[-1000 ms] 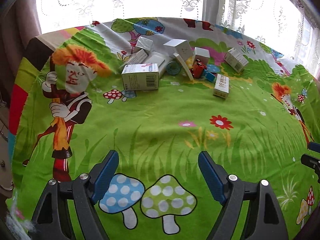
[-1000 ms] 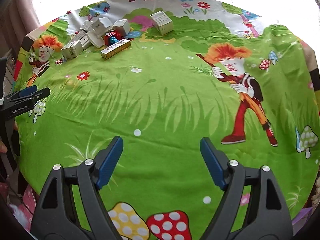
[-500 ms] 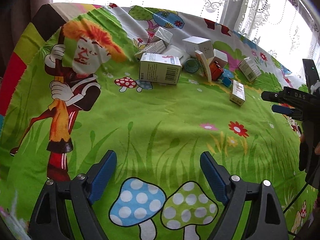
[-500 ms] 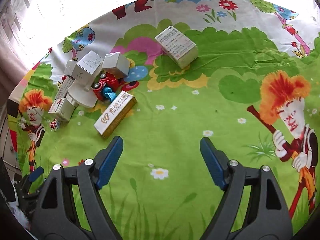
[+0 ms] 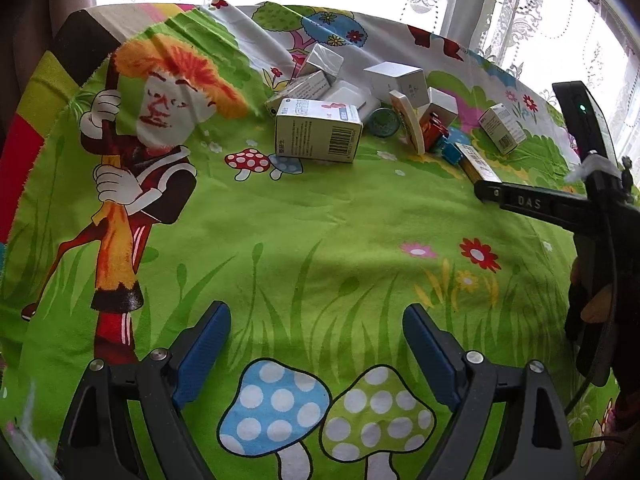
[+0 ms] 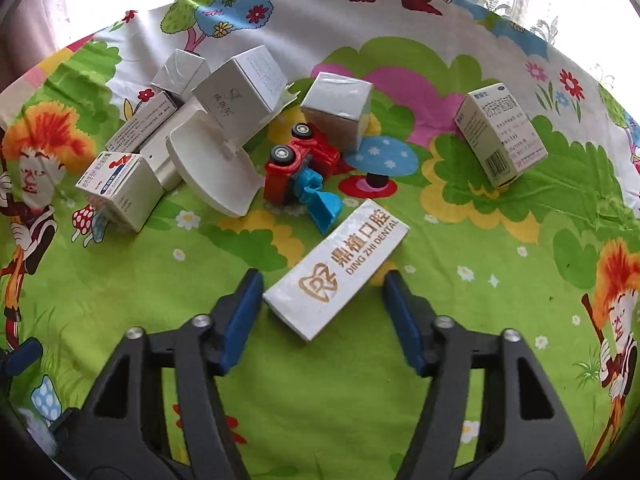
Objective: Organize rigid objects
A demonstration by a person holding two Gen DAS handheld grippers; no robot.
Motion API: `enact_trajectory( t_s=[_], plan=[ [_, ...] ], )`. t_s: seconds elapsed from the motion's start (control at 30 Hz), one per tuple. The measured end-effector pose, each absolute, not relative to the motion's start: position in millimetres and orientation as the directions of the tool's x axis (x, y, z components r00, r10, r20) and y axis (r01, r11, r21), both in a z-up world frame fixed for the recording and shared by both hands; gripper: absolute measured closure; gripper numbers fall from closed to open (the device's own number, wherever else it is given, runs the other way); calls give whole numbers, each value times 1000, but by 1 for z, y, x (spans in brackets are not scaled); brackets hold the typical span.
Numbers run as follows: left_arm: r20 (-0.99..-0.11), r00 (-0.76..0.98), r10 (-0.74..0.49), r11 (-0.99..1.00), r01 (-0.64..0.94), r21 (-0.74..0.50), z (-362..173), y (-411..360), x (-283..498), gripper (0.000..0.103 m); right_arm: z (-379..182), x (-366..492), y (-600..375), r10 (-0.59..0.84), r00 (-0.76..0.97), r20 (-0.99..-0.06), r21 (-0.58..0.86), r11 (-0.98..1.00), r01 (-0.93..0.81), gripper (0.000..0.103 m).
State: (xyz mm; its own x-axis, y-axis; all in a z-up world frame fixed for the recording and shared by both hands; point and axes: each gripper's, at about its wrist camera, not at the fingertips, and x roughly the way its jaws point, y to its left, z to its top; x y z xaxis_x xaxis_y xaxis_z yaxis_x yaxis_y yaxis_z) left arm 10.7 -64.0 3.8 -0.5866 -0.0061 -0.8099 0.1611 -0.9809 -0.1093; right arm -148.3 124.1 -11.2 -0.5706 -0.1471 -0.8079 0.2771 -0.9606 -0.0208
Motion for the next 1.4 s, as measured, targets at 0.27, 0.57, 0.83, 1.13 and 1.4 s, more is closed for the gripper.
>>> enact_trajectory(
  t_s=[0.27,0.57,0.83,1.13,1.4],
  plan=[
    [-815,-579,32,-912,317,-260,12,-78,-63,14,-10,-76,205,-235,-571,-786,95,-960,264,68],
    [-824,-525,-215,-586,744,-321,20,-96,-138,14,-8,-56,217,-252,-596,-762,123,-961,249,67],
    [-867,-467,-173,-721,660,-211,7,-81,-103,21,-5,-55,225,-299,-595,-747,183,-951,248,67],
    [-825,-526,-205,-805,570,-163,4,-85,-105,21,-4,-59,229,-329,-591,-736,230,-943,239,67],
    [-810,-567,-149,-921,378,-95,8,-61,-102,60,-4,-58,226,-306,-595,-743,201,-950,238,67]
  ],
)
